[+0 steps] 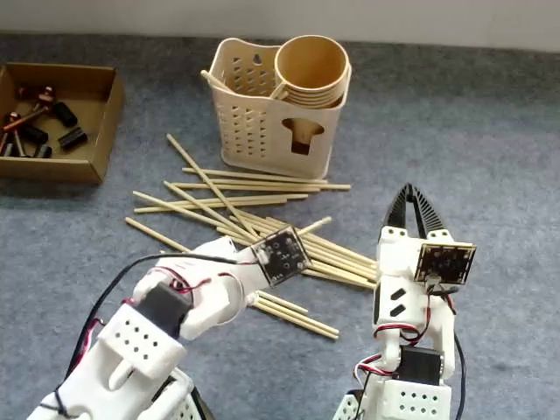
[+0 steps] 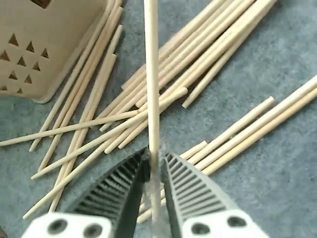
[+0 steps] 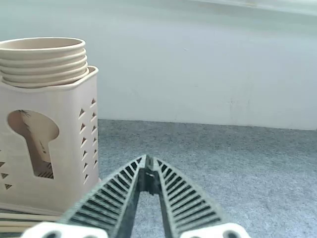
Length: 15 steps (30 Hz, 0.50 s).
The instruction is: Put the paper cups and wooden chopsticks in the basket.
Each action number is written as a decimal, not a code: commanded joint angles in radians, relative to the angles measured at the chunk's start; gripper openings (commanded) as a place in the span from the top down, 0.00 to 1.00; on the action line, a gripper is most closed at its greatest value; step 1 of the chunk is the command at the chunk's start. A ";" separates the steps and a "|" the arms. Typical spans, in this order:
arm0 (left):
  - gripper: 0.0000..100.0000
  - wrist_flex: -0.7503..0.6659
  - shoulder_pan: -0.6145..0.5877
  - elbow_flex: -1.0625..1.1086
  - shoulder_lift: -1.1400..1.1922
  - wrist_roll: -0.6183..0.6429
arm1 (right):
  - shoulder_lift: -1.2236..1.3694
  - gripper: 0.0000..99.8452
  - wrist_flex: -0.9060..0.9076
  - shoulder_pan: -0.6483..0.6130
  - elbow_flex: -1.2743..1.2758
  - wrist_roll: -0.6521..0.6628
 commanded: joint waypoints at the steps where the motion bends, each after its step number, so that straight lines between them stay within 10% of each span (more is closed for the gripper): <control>1: 0.99 0.003 -0.054 -0.079 -0.084 0.069 | -0.015 0.99 0.002 -0.013 0.035 0.011; 15: 0.99 -0.222 -0.084 -0.185 -0.193 0.250 | -0.015 0.99 0.002 -0.013 0.035 0.011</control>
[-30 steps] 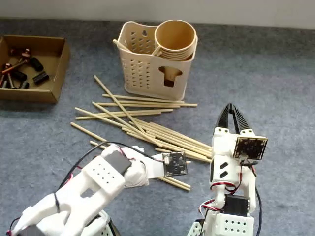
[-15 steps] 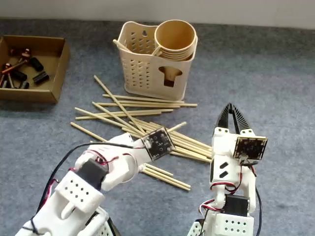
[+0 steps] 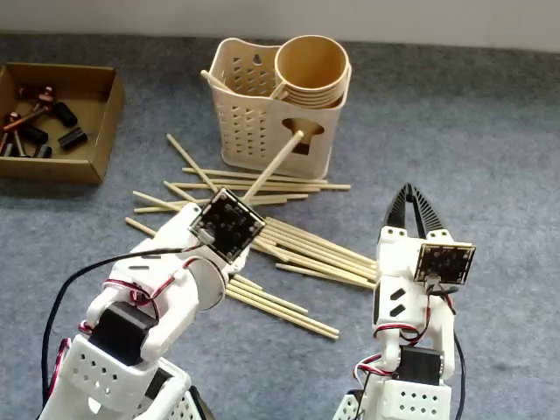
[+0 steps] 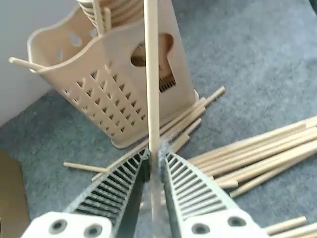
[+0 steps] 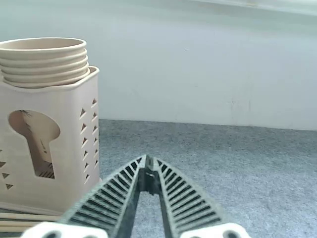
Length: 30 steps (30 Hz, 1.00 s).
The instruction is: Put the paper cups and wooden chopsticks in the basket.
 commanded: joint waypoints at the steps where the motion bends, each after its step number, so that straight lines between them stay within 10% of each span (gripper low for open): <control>1: 0.99 -0.133 -0.010 -0.051 -0.007 0.046 | -0.015 0.99 0.002 -0.010 0.035 0.011; 30: 0.99 -0.786 -0.122 -0.050 -0.001 0.169 | -0.015 0.99 0.002 -0.047 0.038 0.012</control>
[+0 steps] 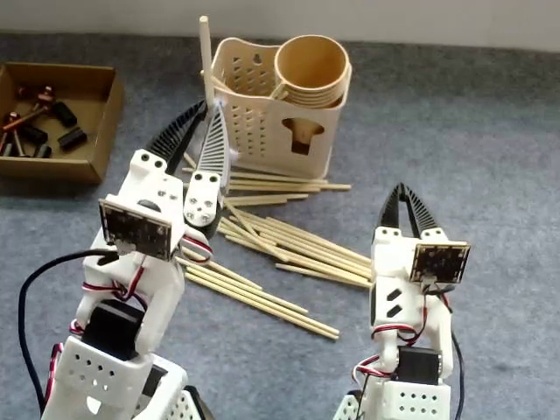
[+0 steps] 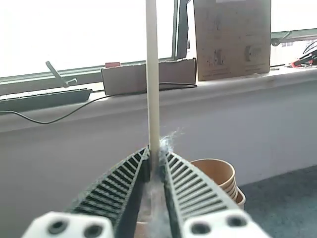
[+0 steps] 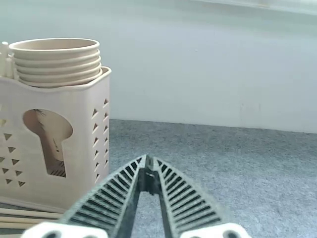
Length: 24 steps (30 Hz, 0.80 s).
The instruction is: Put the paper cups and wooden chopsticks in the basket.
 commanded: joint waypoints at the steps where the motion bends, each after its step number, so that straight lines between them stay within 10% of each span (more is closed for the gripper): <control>1: 0.99 -0.075 -0.010 -0.048 0.002 0.006 | -0.015 0.99 0.002 -0.012 0.038 0.012; 24: 0.99 -0.167 -0.065 -0.484 0.682 0.006 | -0.015 0.99 0.002 -0.013 0.038 0.012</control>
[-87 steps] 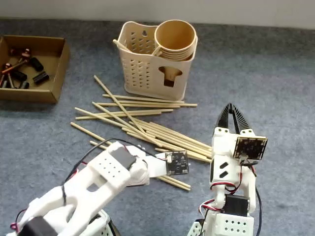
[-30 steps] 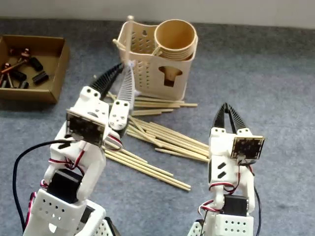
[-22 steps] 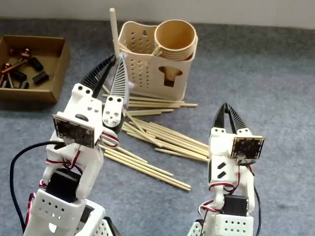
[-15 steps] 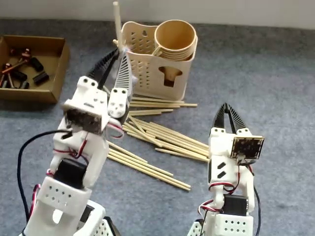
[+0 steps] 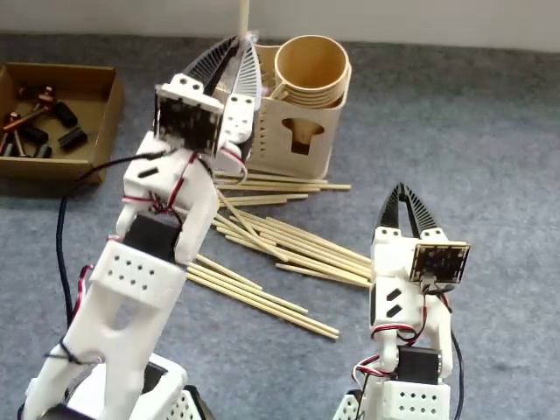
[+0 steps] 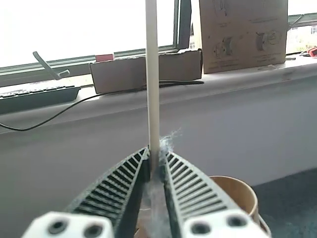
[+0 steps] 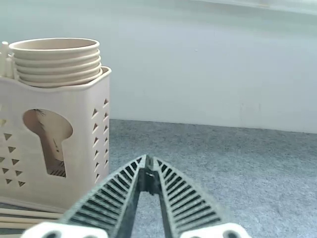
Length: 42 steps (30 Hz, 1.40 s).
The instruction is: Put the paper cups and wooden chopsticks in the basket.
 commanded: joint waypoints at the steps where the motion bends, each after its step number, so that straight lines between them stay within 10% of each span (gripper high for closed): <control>1: 0.99 -0.025 -0.047 -0.108 0.079 0.008 | -0.015 0.99 0.002 -0.021 0.038 0.012; 37: 0.93 -0.012 -0.162 -0.285 0.460 0.149 | -0.015 0.99 0.002 -0.044 0.038 0.012; 42: 0.90 0.166 -0.165 -0.334 0.458 0.149 | -0.015 0.99 0.002 -0.044 0.038 0.012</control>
